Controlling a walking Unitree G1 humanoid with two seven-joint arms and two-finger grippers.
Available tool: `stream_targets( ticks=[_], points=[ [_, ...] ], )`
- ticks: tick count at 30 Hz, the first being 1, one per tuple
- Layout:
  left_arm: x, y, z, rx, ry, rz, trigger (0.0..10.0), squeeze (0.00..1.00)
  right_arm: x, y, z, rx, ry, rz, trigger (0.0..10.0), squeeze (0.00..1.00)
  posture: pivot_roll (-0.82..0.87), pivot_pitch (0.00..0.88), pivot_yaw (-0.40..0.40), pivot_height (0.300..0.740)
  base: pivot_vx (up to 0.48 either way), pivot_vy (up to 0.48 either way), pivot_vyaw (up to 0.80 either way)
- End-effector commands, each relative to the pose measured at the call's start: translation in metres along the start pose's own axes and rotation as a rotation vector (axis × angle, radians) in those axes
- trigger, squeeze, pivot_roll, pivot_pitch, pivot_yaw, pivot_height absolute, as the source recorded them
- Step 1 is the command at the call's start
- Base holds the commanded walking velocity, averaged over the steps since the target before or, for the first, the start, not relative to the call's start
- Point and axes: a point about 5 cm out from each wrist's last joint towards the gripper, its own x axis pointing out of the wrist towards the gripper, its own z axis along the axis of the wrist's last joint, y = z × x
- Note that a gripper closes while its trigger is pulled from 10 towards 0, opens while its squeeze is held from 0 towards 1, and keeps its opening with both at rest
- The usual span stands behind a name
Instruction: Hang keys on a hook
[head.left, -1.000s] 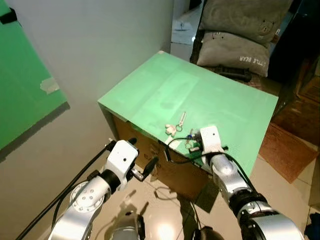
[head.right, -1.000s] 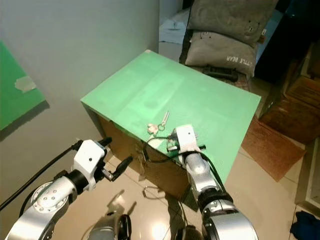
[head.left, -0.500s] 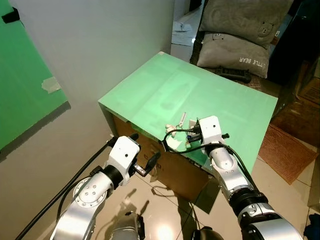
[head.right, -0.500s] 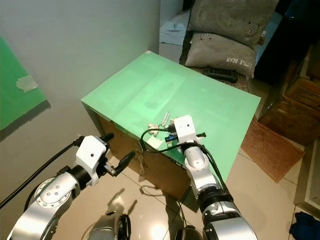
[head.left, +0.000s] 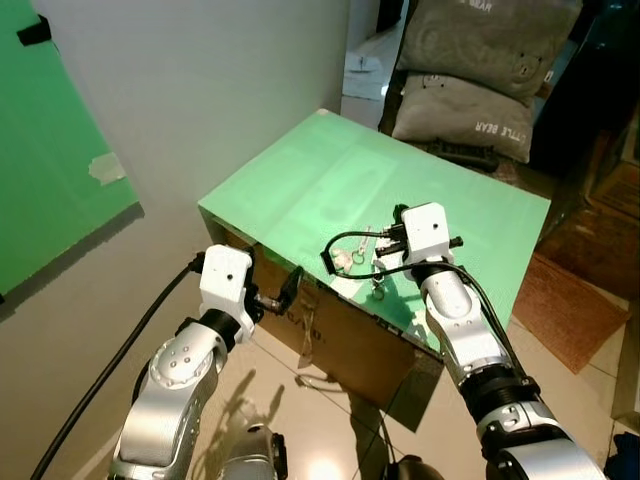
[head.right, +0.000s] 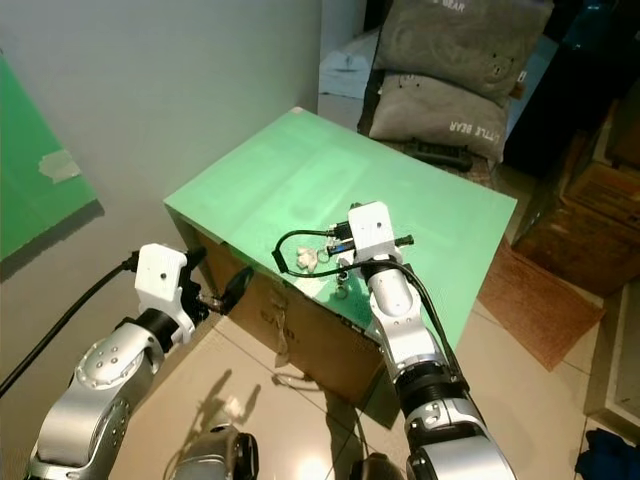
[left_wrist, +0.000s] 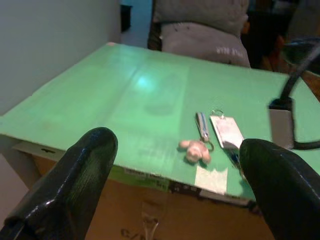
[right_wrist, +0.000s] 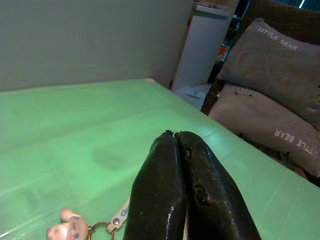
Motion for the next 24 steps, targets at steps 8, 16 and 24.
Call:
stream_targets(
  ticks=[8,16,24],
  points=[
    [0.01,-0.004,-0.001,0.077,0.0,-0.016,10.0,0.0,-0.005,-0.006,-0.019,0.111,0.142,-0.067,10.0,1.0,0.14,0.082,0.006,0.703,0.0,0.0,0.0],
    [0.023,-0.005,-0.003,0.119,-0.007,0.012,10.0,0.0,-0.034,-0.021,-0.051,0.132,0.251,-0.17,10.0,1.0,0.11,0.063,0.009,0.703,0.0,0.0,0.0],
    [0.034,0.006,-0.013,0.041,0.024,0.098,10.0,0.0,-0.06,-0.016,-0.071,0.109,0.329,-0.149,10.0,1.0,0.06,0.078,0.019,0.703,0.0,0.0,-0.32]
  ],
)
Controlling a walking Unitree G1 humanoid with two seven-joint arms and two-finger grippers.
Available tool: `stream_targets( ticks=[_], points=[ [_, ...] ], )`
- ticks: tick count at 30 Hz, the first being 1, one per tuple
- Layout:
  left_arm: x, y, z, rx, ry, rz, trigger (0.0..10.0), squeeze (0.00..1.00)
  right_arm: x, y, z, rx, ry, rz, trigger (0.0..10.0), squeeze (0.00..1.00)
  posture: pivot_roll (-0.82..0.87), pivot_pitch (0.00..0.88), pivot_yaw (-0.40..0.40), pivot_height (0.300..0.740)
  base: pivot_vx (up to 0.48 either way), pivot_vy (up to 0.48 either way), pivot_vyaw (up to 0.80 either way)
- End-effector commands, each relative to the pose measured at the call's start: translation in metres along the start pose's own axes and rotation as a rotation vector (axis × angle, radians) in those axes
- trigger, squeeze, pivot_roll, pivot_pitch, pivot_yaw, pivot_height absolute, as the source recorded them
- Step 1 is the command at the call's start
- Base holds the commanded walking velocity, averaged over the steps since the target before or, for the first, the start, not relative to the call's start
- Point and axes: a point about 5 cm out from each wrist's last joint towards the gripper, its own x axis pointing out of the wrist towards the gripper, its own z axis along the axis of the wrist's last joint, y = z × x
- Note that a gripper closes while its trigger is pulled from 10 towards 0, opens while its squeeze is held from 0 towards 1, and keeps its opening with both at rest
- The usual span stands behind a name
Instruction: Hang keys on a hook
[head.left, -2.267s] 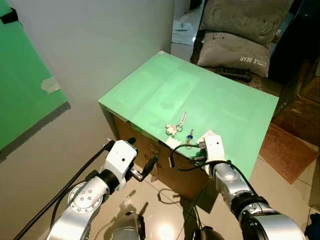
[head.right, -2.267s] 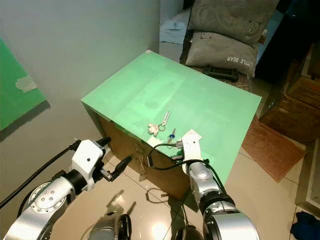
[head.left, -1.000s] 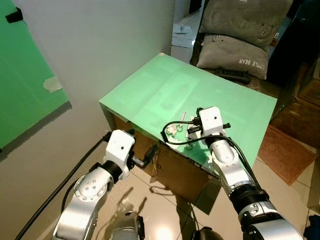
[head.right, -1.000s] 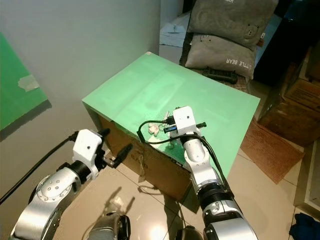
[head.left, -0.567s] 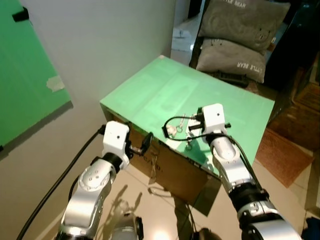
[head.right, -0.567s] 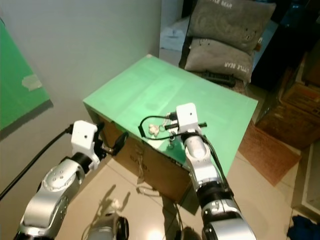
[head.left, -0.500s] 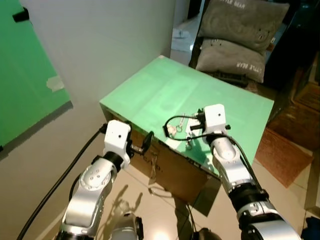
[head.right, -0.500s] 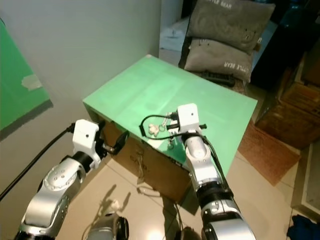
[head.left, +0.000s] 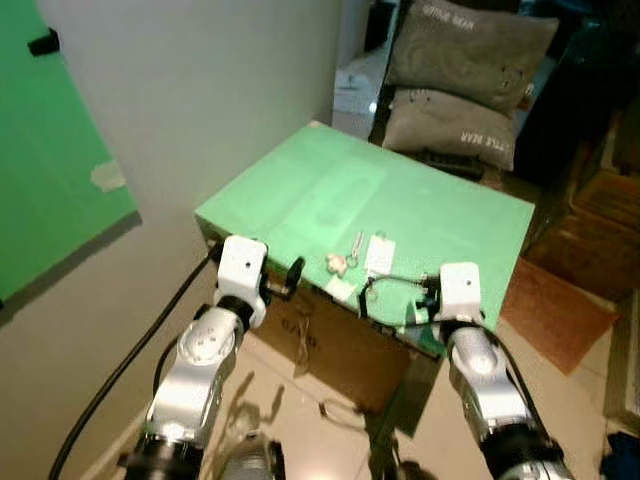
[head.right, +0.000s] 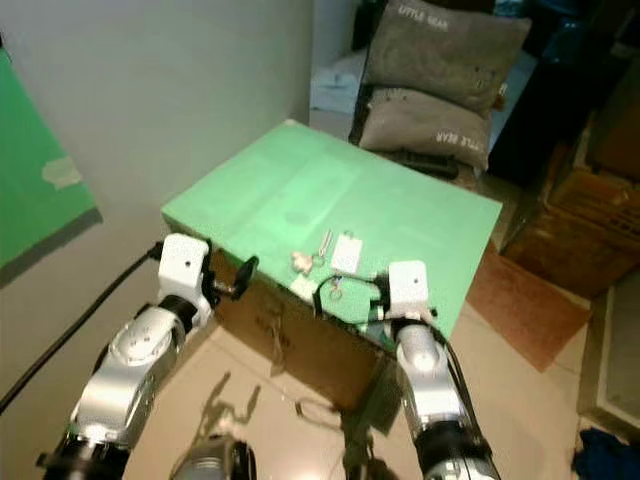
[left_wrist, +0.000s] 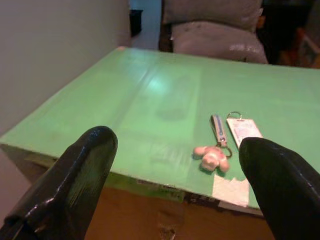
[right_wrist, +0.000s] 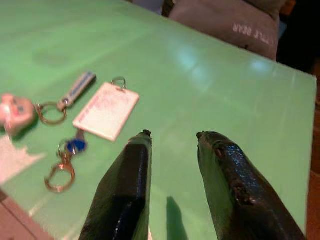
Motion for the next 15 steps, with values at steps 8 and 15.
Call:
stream_targets(
  ticks=[8,15],
  points=[
    [0.018,-0.004,0.003,0.013,-0.006,0.017,10.0,0.0,-0.009,-0.006,-0.003,-0.012,0.006,-0.015,10.0,1.0,0.01,0.082,0.037,0.703,0.0,0.0,-0.61],
    [0.021,-0.003,0.005,0.019,-0.042,0.03,10.0,0.0,-0.01,-0.003,-0.003,-0.023,0.008,0.032,10.0,1.0,0.0,0.085,0.037,0.695,0.05,0.0,-0.41]
  ],
)
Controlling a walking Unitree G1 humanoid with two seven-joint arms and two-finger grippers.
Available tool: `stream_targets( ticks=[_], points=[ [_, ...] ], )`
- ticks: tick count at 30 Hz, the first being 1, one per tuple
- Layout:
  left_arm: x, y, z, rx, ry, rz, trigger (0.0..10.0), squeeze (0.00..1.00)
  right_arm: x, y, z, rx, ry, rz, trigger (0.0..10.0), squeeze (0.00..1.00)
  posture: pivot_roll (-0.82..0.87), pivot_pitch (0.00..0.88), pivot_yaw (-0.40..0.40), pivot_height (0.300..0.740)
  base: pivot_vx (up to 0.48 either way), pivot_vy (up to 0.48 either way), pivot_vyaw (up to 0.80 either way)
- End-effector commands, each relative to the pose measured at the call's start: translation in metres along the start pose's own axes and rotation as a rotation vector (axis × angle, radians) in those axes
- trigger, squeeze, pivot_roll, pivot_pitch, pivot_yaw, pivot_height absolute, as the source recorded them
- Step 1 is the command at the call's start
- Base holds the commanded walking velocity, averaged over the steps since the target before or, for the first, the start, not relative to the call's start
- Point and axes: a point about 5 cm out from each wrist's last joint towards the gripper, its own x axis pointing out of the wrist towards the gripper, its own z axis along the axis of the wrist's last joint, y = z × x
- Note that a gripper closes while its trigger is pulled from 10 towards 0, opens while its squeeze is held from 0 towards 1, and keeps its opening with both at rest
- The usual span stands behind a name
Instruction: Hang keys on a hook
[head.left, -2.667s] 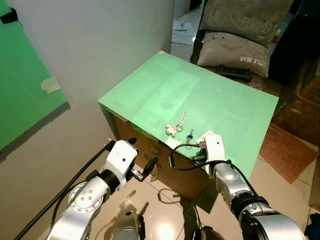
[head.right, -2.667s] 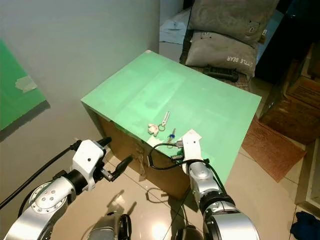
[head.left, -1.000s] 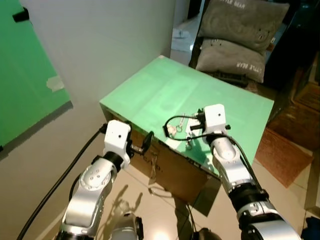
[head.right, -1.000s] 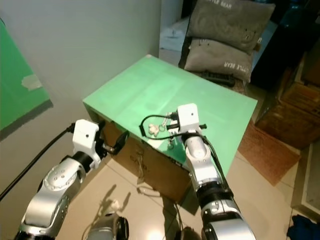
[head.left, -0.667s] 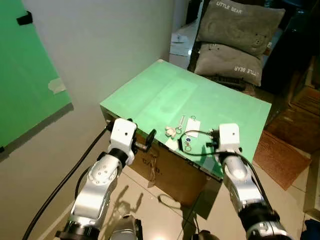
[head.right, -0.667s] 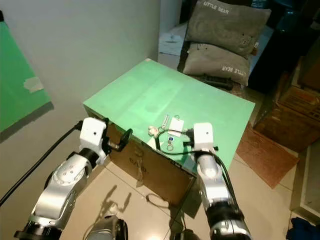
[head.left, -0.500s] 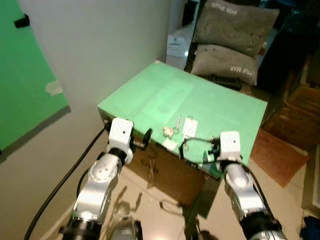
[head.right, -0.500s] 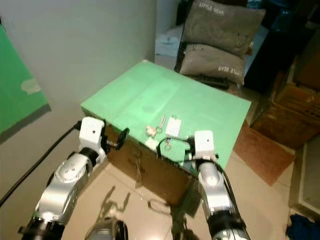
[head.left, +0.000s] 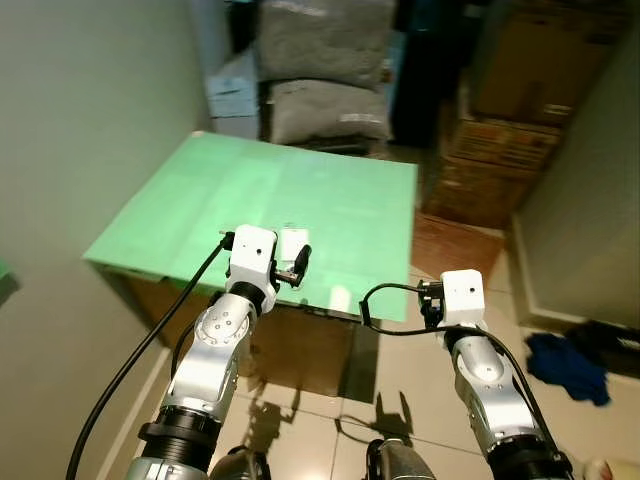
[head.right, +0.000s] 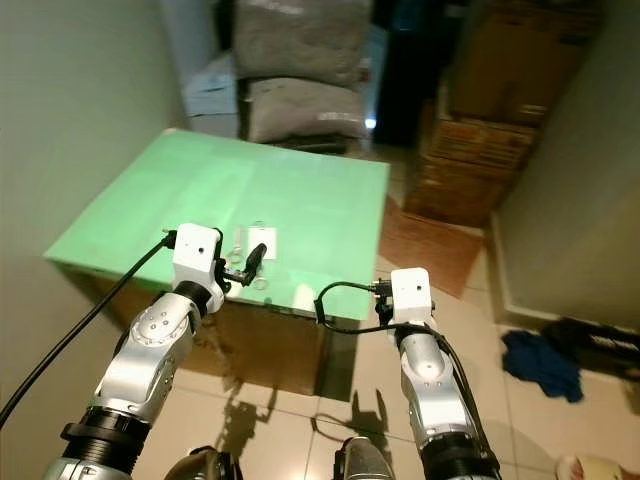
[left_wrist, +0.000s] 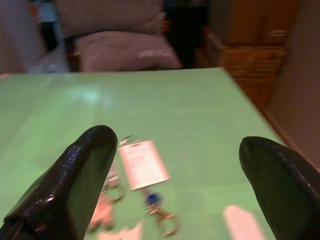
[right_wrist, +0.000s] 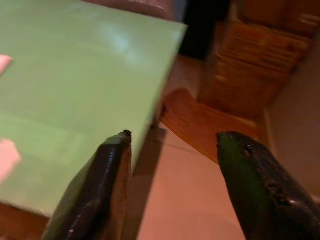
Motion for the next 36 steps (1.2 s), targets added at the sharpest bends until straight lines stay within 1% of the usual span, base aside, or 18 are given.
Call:
stream_targets(
  ticks=[1,2,3,4,5,6,9,15,19,21,24,26,27,28,31,33,36],
  points=[
    [0.0,0.003,-0.001,0.017,-0.009,0.021,10.0,0.0,-0.001,0.003,0.003,-0.012,-0.006,0.02,10.0,1.0,0.0,0.087,0.037,0.695,0.48,0.0,0.0],
    [0.0,0.003,-0.001,0.016,-0.011,0.022,10.0,0.0,-0.001,0.003,0.004,-0.014,-0.004,0.021,10.0,1.0,0.0,0.087,0.037,0.695,0.48,0.0,0.0],
    [0.0,0.003,-0.001,0.026,-0.012,0.023,10.0,0.0,-0.001,0.003,0.004,-0.015,-0.005,0.022,10.0,0.58,0.0,0.088,0.036,0.695,0.48,0.0,0.0],
    [0.0,0.004,-0.001,0.044,-0.013,0.022,10.0,0.0,-0.002,0.004,0.004,-0.019,-0.006,0.024,10.0,0.23,0.0,0.088,0.036,0.695,0.48,0.0,0.0],
    [-0.001,0.004,-0.001,0.049,-0.016,0.018,10.0,0.0,-0.002,0.006,0.005,-0.021,-0.009,0.034,10.0,0.0,0.01,0.089,0.037,0.695,0.48,0.0,0.0],
    [-0.001,0.003,0.0,0.051,-0.023,0.011,10.0,0.0,-0.002,0.009,0.006,-0.028,-0.012,0.045,10.0,0.0,0.01,0.089,0.038,0.695,0.48,0.0,0.0],
    [-0.002,0.004,0.002,0.065,-0.037,0.012,10.0,0.0,-0.002,0.012,0.006,-0.028,-0.013,0.051,10.0,0.0,0.02,0.089,0.037,0.695,0.48,0.0,0.0],
    [-0.002,0.005,0.003,0.065,-0.046,0.007,10.0,0.0,-0.001,0.013,0.006,-0.027,-0.012,0.057,10.0,0.0,0.02,0.083,0.037,0.695,0.48,0.0,0.0],
    [-0.003,0.002,0.004,0.088,-0.057,-0.024,10.0,0.0,0.0,0.013,0.006,-0.03,-0.004,0.057,10.0,0.0,0.02,0.077,0.038,0.695,0.48,0.0,0.0],
    [-0.003,0.0,0.004,0.091,-0.061,-0.035,10.0,0.0,-0.001,0.013,0.006,-0.024,-0.001,0.054,10.0,0.0,0.02,0.076,0.038,0.695,0.48,0.0,-0.61],
    [-0.002,0.003,0.003,0.094,-0.049,-0.021,10.0,0.0,-0.001,0.012,0.004,-0.017,0.003,0.053,10.0,0.0,0.02,0.075,0.039,0.695,0.48,0.0,-0.56],
    [0.0,0.009,0.002,0.117,-0.021,0.018,10.0,0.0,-0.002,0.013,0.003,-0.012,-0.002,0.058,10.0,0.0,0.02,0.076,0.04,0.69,0.0,0.0,-0.25],
    [0.001,0.011,0.002,0.121,-0.018,0.027,10.0,0.0,-0.002,0.013,0.004,-0.012,-0.007,0.06,10.0,0.0,0.02,0.076,0.04,0.685,0.0,0.0,0.0],
    [0.004,0.015,0.004,0.129,-0.019,0.045,10.0,0.0,-0.003,0.014,0.004,-0.01,-0.011,0.058,10.0,0.0,0.02,0.08,0.043,0.685,0.0,0.0,0.0],
    [0.009,0.019,0.007,0.158,-0.014,0.049,10.0,0.0,-0.003,0.015,0.005,-0.006,-0.013,0.058,10.0,0.0,0.02,0.088,0.046,0.685,0.0,0.0,0.0],
    [0.011,0.019,0.007,0.161,-0.011,0.048,10.0,0.0,-0.004,0.015,0.005,-0.005,-0.015,0.058,10.0,0.0,0.02,0.09,0.047,0.685,0.0,0.0,0.0],
    [0.022,0.019,0.012,0.181,-0.003,0.022,10.0,0.0,-0.007,0.018,0.006,0.006,-0.027,0.063,10.0,0.0,0.0,0.112,0.056,0.685,0.0,0.0,0.0]
  ],
)
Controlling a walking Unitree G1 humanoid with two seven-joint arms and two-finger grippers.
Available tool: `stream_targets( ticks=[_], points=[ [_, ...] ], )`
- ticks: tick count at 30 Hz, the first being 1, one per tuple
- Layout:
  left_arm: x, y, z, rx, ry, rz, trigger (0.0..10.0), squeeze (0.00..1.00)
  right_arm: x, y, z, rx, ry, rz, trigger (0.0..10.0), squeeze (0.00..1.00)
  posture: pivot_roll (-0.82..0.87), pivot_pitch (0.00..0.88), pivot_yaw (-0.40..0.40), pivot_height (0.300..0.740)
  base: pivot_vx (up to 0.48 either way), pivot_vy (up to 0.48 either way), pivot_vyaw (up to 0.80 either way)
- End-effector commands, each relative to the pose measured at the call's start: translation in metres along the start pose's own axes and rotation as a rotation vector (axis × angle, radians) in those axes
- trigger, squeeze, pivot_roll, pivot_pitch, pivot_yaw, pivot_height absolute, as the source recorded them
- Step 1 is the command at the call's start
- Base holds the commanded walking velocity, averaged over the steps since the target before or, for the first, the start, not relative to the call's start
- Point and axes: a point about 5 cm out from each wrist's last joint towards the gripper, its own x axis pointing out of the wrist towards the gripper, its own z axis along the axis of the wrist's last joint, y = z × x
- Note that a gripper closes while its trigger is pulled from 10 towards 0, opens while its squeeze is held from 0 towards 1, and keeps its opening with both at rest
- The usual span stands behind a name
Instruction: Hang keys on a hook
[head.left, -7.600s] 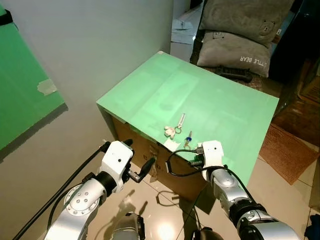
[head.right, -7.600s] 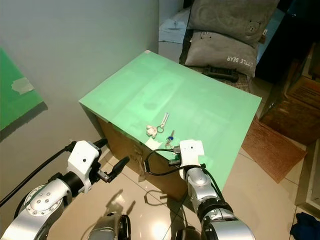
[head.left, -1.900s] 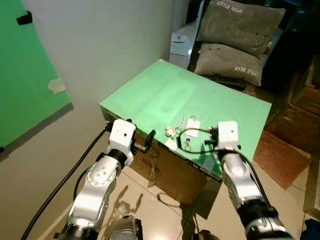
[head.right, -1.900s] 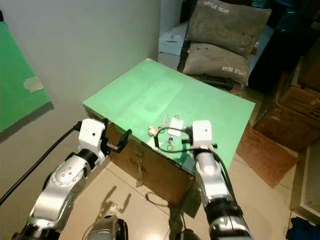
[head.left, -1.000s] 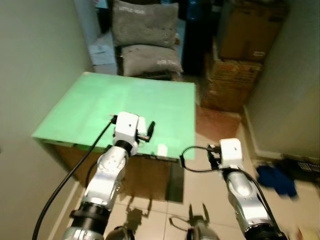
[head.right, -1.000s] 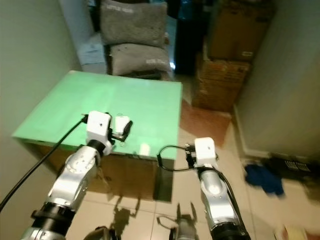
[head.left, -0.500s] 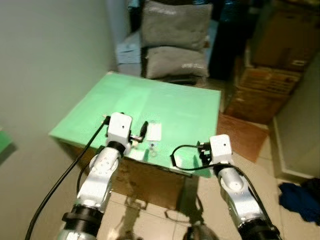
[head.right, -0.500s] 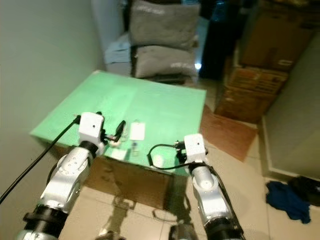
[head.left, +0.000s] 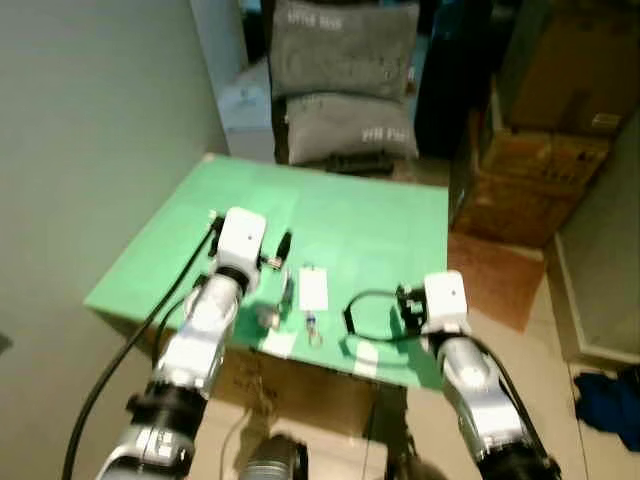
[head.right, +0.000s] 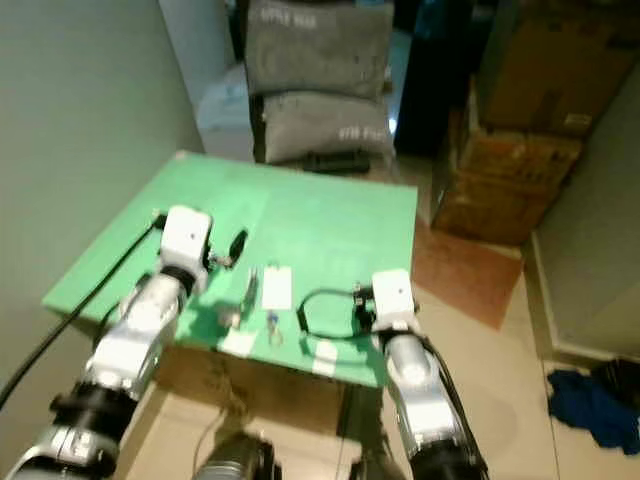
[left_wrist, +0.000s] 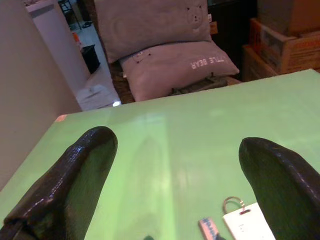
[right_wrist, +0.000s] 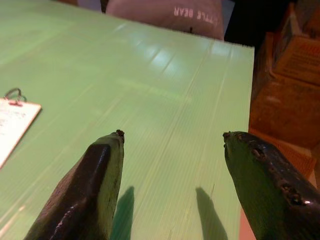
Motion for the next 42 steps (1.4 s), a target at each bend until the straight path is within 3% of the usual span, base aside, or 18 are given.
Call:
stream_targets(
  ticks=[1,7,8,10,17,19,27,29,36,42],
  points=[
    [0.007,-0.004,0.001,0.02,0.011,-0.03,10.0,0.0,-0.005,0.0,-0.004,0.006,0.014,-0.003,10.0,0.0,0.0,0.112,0.056,0.685,0.0,0.0,0.0],
    [0.022,-0.002,0.008,0.009,0.015,-0.04,10.0,0.0,-0.014,-0.001,-0.009,0.003,0.017,-0.012,10.0,0.0,-0.03,0.137,0.074,0.685,0.0,0.0,-0.56],
    [0.026,-0.001,0.012,-0.055,-0.002,-0.047,10.0,0.0,-0.016,-0.003,-0.01,0.004,0.019,-0.019,10.0,0.0,-0.04,0.144,0.078,0.685,0.0,0.0,0.0],
    [0.033,0.001,0.014,-0.101,0.005,-0.041,10.0,0.0,-0.021,-0.005,-0.012,0.006,0.02,-0.029,10.0,0.0,-0.05,0.152,0.079,0.685,0.0,0.0,0.0],
    [0.052,0.004,0.026,-0.019,0.05,0.021,10.0,0.0,-0.04,-0.005,-0.015,-0.017,0.03,-0.032,10.0,0.0,-0.11,0.214,0.088,0.685,0.0,0.0,0.0],
    [0.056,0.002,0.028,-0.012,0.07,0.02,10.0,0.0,-0.053,-0.006,-0.017,-0.021,0.036,-0.035,10.0,0.0,-0.14,0.246,0.096,0.685,0.0,0.0,0.0],
    [0.055,0.011,0.017,-0.034,0.141,0.106,10.0,0.0,-0.083,-0.003,-0.021,0.0,0.072,-0.04,10.0,0.0,-0.19,0.305,0.101,0.685,0.0,0.0,0.0],
    [0.053,0.009,0.011,-0.09,0.169,0.097,10.0,0.0,-0.093,-0.001,-0.022,0.003,0.089,-0.038,10.0,0.0,-0.2,0.321,0.103,0.685,0.0,0.0,0.0],
    [0.048,-0.005,-0.005,-0.121,0.228,0.056,10.0,0.0,-0.107,0.001,-0.024,0.016,0.129,-0.044,10.0,0.0,-0.2,0.354,0.111,0.685,0.0,0.0,0.0],
    [0.048,-0.007,-0.007,-0.096,0.232,0.067,10.0,0.0,-0.109,0.0,-0.023,0.017,0.137,-0.048,10.0,0.0,-0.21,0.366,0.117,0.685,0.0,0.0,0.0]
  ],
)
